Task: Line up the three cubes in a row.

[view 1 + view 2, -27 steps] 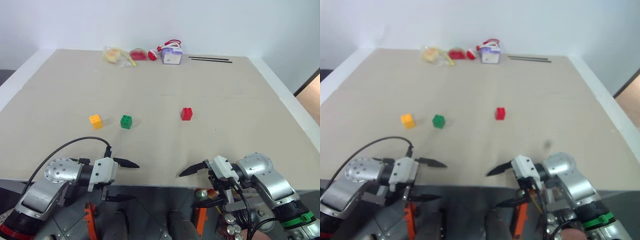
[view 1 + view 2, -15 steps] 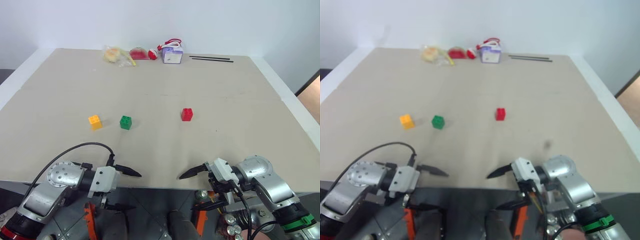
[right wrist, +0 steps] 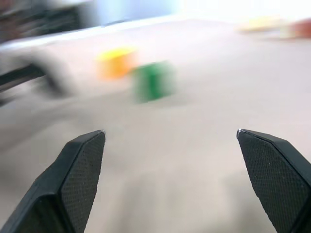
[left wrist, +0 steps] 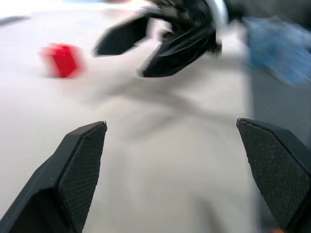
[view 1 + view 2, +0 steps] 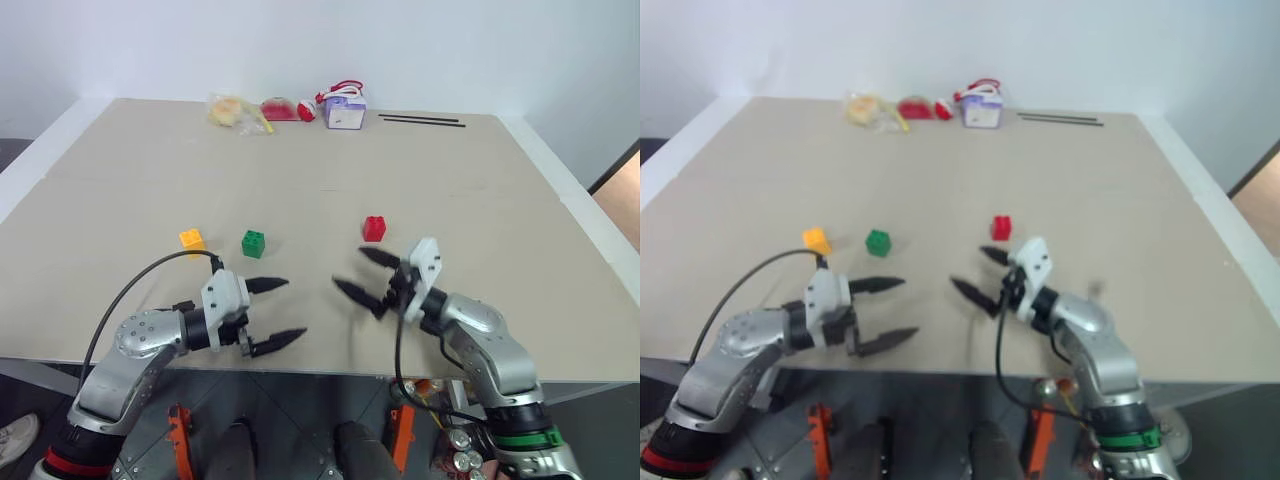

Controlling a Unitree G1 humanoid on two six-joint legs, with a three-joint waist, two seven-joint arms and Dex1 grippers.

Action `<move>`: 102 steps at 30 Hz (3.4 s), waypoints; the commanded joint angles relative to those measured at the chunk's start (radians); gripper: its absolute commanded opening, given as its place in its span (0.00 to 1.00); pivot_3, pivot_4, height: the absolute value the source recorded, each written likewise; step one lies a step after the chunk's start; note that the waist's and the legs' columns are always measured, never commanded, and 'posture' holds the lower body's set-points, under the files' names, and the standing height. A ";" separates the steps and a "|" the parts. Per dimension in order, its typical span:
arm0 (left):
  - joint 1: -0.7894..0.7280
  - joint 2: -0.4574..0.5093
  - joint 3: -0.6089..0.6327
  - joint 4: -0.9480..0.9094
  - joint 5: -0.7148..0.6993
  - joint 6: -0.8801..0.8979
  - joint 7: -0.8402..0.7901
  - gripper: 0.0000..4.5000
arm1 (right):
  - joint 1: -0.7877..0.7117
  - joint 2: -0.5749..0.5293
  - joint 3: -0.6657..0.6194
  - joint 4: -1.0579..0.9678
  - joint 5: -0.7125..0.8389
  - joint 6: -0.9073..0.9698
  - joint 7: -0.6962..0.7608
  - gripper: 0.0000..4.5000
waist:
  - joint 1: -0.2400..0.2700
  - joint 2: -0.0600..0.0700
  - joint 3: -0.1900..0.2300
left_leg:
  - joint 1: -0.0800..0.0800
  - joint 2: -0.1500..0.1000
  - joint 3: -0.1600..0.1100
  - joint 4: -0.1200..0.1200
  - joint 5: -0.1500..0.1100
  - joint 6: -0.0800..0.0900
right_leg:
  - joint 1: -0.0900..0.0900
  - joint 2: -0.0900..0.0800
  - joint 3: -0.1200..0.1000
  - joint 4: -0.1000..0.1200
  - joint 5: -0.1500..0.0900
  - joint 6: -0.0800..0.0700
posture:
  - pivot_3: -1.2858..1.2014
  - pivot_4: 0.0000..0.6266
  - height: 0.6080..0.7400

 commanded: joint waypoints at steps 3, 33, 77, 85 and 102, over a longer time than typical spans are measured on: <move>-0.083 -0.101 0.029 -0.003 0.027 0.025 0.173 0.99 | -0.116 0.093 -0.072 0.036 -0.191 0.103 -0.426 1.00 | 0.001 0.000 0.000 | 0.000 0.000 0.000 0.000 0.000 0.000 | 0.000 0.000 0.000 0.000 0.004 0.002 | 0.52 0.24 0.98; -0.172 -0.169 0.036 0.040 0.040 0.018 0.235 1.00 | -0.344 0.294 -0.089 0.456 -0.241 0.014 -0.627 0.32 | -0.005 0.000 0.000 | -0.001 0.001 0.000 -0.005 0.002 0.003 | 0.002 0.003 0.000 0.000 0.005 0.005 | 0.52 0.24 0.98; -0.098 0.105 0.019 0.022 -0.026 0.005 -0.182 1.00 | -0.414 -0.257 0.235 0.668 -0.096 -0.313 0.987 0.28 | -0.003 0.002 0.001 | -0.001 0.002 0.000 -0.010 0.002 0.002 | -0.001 0.003 0.000 0.000 0.002 0.004 | 0.52 0.24 0.98; -0.083 0.056 0.031 0.008 -0.026 0.026 -0.076 1.00 | -0.419 -0.257 0.196 0.617 -0.052 -0.195 0.970 0.96 | -0.003 0.002 0.001 | -0.001 0.001 0.000 -0.009 0.002 0.002 | -0.001 0.003 0.001 0.001 0.003 0.004 | 0.52 0.24 0.98; -0.064 -0.325 0.075 0.002 0.298 0.142 0.703 1.00 | -0.534 -0.103 0.063 0.436 0.038 0.038 0.546 1.00 | -0.001 0.002 0.001 | -0.001 0.001 -0.003 0.000 0.001 0.001 | 0.000 0.005 0.001 0.008 0.003 0.004 | 0.52 0.24 0.98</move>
